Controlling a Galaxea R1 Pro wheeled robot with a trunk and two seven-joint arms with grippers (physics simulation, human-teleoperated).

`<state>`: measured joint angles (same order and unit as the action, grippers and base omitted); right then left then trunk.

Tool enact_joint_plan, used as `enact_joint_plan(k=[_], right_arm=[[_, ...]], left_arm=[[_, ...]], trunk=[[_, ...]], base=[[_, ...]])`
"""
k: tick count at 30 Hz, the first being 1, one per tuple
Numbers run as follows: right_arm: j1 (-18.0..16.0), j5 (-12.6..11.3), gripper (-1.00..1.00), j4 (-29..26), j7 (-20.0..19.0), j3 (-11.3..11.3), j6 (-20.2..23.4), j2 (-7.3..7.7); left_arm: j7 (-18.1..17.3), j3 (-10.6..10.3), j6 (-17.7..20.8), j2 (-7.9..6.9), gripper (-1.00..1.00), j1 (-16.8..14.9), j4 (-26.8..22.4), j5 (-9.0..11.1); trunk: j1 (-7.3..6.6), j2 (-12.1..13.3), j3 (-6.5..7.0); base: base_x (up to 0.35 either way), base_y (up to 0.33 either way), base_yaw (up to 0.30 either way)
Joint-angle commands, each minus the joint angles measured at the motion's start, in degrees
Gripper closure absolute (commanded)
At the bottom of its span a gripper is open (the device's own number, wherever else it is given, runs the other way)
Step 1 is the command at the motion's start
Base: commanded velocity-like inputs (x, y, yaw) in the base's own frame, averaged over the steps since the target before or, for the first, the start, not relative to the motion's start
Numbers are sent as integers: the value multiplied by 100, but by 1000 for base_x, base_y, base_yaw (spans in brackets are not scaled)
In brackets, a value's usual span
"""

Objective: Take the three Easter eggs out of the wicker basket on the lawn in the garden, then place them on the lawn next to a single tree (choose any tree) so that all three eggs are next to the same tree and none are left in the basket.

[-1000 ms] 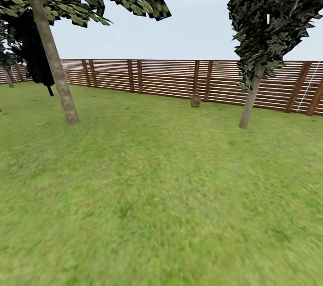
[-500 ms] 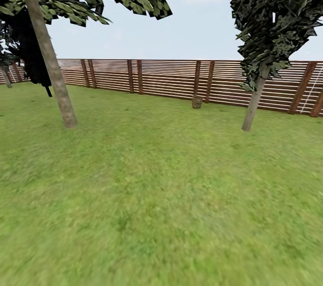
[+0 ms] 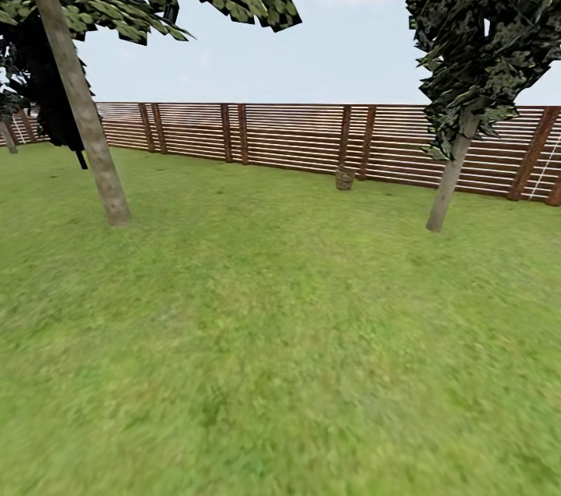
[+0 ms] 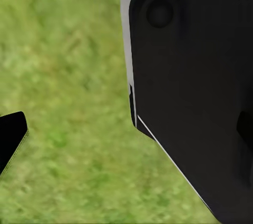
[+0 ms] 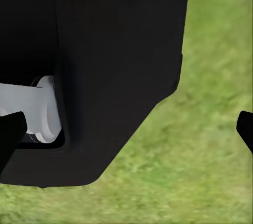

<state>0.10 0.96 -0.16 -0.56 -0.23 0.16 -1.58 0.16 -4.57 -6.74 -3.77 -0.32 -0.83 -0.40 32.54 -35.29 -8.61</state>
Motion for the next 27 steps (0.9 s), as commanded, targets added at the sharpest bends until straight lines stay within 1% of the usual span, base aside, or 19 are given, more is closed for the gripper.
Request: enact_joint_plan(k=[1, 27], right_arm=[[-1, 10, -100, -2, -6, -3, 2, 0], [-1, 10, -100, -2, -6, -3, 2, 0]], left_arm=[[2, -43, -21, -1, -100, -3, 4, -4], [2, -44, -21, -1, -100, -3, 4, -4]], trunk=[[5, -6, -7], [5, -6, -7]], base=[[329, 54, 0], [329, 65, 0]])
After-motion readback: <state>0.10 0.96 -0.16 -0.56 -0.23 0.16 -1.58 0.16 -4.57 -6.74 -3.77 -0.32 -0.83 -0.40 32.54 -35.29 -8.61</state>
